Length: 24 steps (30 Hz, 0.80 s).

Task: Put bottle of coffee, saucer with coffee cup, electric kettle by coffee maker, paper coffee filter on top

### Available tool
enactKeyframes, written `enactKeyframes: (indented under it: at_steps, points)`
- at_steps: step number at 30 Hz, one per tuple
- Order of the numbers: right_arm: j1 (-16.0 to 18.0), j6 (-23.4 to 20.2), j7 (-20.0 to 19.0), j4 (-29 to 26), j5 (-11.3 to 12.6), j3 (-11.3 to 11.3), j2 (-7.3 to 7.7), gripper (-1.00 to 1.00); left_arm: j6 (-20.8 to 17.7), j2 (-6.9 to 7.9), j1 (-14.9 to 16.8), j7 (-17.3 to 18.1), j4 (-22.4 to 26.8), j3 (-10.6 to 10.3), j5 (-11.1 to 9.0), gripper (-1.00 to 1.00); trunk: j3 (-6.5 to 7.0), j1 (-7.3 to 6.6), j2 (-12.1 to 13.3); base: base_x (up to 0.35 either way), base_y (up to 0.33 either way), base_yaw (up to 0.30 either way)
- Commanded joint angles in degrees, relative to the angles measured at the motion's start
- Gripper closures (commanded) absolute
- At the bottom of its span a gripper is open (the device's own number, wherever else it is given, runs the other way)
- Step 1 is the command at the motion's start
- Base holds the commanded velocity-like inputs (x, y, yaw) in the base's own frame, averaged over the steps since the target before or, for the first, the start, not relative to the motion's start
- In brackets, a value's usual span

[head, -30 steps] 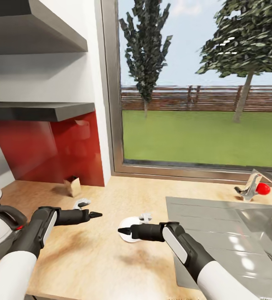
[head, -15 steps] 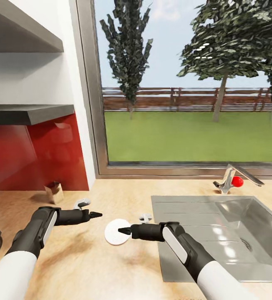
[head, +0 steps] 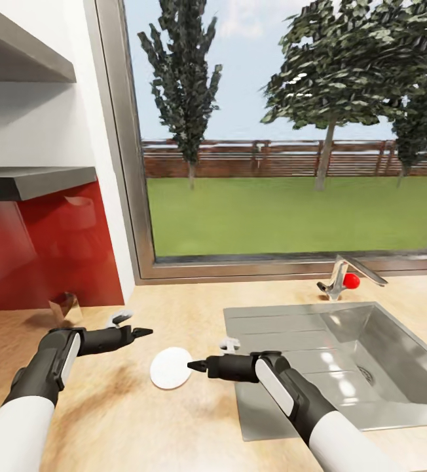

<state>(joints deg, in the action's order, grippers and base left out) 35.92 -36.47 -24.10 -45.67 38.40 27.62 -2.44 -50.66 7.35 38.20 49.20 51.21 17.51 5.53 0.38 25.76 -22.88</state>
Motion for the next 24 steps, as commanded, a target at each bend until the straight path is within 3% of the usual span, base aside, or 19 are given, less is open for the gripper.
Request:
enactKeyframes:
  at_steps: [1,6,10,15,24]
  points:
    - [0.03,-0.18,0.69,0.09,0.14,0.03,-0.1,-1.0,-0.24,-0.09,0.03,-0.51,0.0,0.43,0.51,-1.0,-0.02,0.02,-0.05,0.0,0.0,-0.012]
    - [-0.04,0.03,5.3,0.63,0.14,0.06,-1.61,-1.0,-0.06,-1.27,0.03,-5.01,-1.06,0.86,0.38,-1.0,-0.02,0.02,-0.05,0.0,0.0,-0.005]
    - [-0.06,0.41,8.11,3.21,0.24,0.07,-3.44,-1.0,0.01,-2.23,0.02,-6.31,-2.54,1.12,0.43,-1.0,-0.02,0.02,-0.05,0.0,0.0,-0.001]
    - [-0.06,0.79,8.76,4.95,0.17,0.07,-5.32,-1.0,0.05,-2.47,-0.03,-6.72,-4.71,1.2,0.49,-1.0,-0.02,0.02,-0.05,0.0,0.0,0.0]
    - [-0.06,0.87,8.87,5.31,0.1,0.07,-5.88,-1.0,0.44,-2.61,-0.06,-8.6,-10.28,1.21,0.4,-1.0,-0.02,0.02,-0.05,0.0,0.0,0.0]
